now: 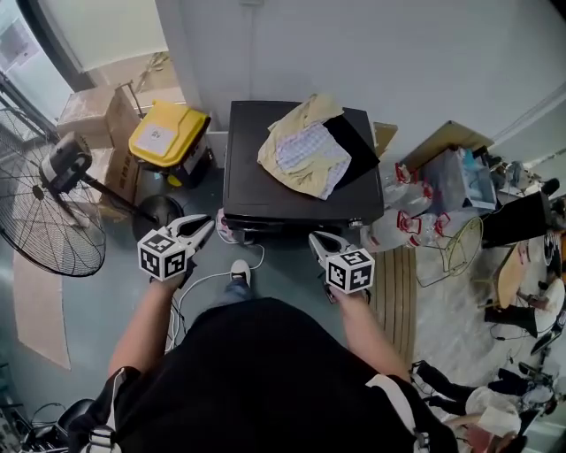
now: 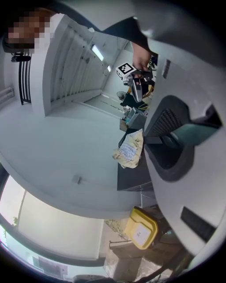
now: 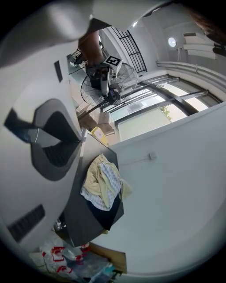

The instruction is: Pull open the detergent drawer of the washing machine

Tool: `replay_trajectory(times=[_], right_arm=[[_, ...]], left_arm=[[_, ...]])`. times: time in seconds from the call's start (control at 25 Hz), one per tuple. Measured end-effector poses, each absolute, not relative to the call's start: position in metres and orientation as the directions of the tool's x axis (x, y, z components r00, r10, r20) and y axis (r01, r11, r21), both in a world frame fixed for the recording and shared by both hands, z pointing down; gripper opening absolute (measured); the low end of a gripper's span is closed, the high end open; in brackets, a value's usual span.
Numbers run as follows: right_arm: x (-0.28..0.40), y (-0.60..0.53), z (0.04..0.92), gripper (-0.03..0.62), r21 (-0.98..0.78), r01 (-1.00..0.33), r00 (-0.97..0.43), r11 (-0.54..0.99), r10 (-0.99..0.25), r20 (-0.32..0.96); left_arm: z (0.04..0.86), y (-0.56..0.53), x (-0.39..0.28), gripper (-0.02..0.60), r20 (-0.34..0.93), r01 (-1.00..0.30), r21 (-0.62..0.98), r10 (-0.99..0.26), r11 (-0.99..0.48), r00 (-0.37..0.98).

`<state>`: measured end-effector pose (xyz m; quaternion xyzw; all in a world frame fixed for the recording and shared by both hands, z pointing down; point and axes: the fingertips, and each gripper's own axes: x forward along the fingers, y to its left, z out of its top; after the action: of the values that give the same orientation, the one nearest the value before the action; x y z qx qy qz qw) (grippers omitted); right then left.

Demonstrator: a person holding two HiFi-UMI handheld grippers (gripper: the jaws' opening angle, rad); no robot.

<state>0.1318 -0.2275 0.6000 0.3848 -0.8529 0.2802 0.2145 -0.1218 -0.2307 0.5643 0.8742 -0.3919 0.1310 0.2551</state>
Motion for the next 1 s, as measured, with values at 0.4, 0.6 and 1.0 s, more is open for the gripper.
replay_trajectory(times=[0.4,0.6,1.0], right_arm=[[0.131,-0.237,0.642,0.059,-0.328,-0.780,-0.597,0.533,-0.478,0.644],[0.127,-0.244,0.662,0.083,-0.332,-0.780,-0.590,0.530,-0.448,0.672],[0.107,-0.253,0.697,0.101,-0.357,-0.763,-0.596,0.538,-0.373,0.711]], left_arm=[[0.601,-0.245,-0.127,0.057,0.494,-0.761,0.369,-0.581,-0.534,0.647],[0.620,-0.252,-0.126,0.085,0.511,-0.754,0.385,-0.557,-0.532,0.654],[0.670,-0.261,-0.131,0.123,0.603,-0.753,0.389,-0.471,-0.531,0.644]])
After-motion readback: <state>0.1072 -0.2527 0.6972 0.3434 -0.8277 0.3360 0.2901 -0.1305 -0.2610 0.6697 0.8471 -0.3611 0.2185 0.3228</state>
